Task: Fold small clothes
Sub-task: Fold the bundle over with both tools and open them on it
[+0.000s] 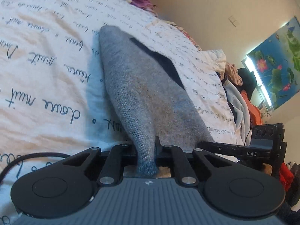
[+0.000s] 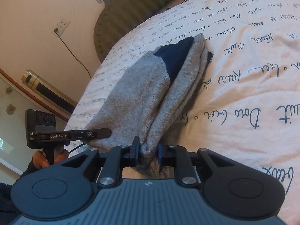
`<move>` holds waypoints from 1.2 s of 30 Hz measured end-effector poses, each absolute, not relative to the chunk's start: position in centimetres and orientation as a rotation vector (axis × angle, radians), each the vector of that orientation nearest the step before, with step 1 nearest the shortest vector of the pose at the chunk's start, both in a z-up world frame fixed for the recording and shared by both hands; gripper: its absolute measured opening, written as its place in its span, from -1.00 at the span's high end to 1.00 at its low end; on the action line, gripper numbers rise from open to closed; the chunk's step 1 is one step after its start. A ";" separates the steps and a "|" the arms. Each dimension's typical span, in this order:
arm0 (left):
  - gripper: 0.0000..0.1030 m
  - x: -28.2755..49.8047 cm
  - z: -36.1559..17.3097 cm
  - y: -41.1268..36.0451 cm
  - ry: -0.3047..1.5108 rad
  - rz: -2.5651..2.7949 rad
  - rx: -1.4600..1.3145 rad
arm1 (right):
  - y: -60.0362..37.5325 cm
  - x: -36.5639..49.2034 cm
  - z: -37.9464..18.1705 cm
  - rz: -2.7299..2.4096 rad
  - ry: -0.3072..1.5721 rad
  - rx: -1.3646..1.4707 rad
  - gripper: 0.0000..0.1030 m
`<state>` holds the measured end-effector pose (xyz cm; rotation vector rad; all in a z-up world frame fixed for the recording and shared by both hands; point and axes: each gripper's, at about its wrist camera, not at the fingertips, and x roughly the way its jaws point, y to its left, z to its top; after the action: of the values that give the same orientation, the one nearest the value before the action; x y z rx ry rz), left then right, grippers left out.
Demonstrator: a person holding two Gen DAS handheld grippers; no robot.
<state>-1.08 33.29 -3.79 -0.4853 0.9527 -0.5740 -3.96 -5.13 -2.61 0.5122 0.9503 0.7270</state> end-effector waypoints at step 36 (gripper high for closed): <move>0.02 -5.2 0.6 33.4 0.793 -0.484 -0.120 | -9.8 0.6 -0.5 0.590 0.834 0.620 0.04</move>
<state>-5.16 33.38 0.56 -0.1198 0.7930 -0.4845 0.62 -9.80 -0.46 0.6197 0.8344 0.5898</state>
